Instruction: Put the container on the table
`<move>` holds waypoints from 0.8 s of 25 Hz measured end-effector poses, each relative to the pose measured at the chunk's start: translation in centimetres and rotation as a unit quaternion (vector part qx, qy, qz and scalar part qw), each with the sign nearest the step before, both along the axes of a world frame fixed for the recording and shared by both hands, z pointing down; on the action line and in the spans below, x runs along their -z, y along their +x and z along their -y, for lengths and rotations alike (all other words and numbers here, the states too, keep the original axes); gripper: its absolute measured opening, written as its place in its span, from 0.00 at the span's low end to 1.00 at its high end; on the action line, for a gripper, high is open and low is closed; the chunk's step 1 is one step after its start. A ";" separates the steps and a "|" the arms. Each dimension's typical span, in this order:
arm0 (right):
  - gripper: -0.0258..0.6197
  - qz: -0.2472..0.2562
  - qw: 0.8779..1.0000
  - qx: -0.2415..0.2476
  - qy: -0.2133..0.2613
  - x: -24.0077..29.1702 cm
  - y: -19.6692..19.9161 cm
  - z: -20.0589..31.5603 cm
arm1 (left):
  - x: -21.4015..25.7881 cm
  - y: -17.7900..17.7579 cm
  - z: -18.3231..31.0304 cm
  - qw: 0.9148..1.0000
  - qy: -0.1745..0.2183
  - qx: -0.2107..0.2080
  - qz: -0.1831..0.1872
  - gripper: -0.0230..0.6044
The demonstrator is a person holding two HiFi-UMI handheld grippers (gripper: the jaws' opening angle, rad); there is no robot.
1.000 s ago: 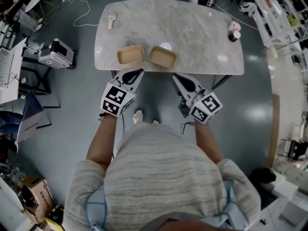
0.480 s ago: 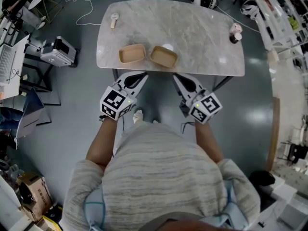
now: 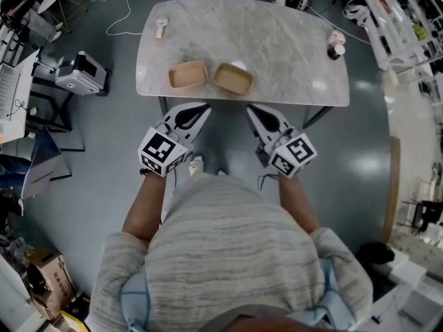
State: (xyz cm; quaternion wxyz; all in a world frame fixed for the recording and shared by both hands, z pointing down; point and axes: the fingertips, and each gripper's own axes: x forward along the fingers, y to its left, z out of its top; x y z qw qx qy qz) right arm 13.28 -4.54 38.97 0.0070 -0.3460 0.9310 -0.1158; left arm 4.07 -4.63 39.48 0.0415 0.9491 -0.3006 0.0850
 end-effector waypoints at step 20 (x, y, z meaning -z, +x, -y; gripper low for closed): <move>0.04 -0.026 1.000 -0.002 -0.001 -0.9 -0.2 0.2 | -0.5 0.3 -0.1 1.000 0.000 -0.014 0.001 0.04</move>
